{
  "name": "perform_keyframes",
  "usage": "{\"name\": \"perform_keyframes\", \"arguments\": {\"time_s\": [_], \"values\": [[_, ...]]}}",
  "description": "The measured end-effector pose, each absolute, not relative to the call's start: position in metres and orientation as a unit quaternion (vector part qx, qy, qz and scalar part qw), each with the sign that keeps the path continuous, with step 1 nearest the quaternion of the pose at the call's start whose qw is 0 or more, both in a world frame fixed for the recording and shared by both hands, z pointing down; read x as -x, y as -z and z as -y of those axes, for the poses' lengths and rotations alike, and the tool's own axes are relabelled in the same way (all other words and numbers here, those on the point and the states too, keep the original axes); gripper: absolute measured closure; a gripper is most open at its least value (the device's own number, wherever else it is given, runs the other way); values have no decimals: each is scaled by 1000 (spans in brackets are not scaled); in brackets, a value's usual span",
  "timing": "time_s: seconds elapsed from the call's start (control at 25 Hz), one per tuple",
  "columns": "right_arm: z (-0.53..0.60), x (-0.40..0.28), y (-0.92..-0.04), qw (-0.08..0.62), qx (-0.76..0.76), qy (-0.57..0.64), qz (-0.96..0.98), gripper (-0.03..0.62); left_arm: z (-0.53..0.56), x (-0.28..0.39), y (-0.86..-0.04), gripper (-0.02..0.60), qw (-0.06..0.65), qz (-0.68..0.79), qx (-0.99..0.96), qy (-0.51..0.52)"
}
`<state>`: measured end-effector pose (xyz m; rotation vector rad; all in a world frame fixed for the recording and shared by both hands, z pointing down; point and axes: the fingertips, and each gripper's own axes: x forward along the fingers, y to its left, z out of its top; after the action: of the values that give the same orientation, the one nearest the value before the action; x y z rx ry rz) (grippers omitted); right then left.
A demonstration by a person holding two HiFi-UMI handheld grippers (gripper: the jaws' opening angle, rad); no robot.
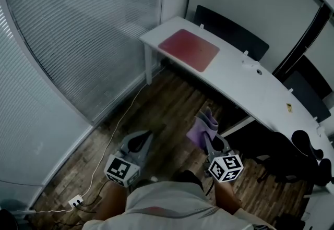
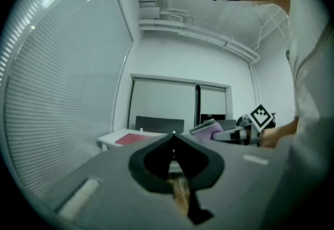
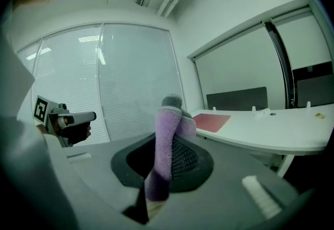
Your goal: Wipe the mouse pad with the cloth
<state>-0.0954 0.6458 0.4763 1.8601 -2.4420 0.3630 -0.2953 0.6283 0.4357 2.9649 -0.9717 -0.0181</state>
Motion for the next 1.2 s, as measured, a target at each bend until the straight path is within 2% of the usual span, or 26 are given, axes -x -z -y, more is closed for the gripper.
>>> {"name": "perform_keyframes", "arguments": {"time_s": [0.32, 0.72, 0.92, 1.2], "values": [[-615, 106, -484, 53, -599, -128, 789, 546, -594, 308, -459, 580, 49, 317, -947, 15], [-496, 108, -482, 43, -552, -136, 821, 546, -495, 295, -458, 580, 52, 348, -936, 0], [-430, 72, -473, 35, -544, -136, 827, 545, -431, 260, -444, 580, 45, 360, -932, -6], [-345, -15, -468, 20, -545, -156, 824, 545, -350, 175, -428, 580, 36, 360, -932, -10]]}}
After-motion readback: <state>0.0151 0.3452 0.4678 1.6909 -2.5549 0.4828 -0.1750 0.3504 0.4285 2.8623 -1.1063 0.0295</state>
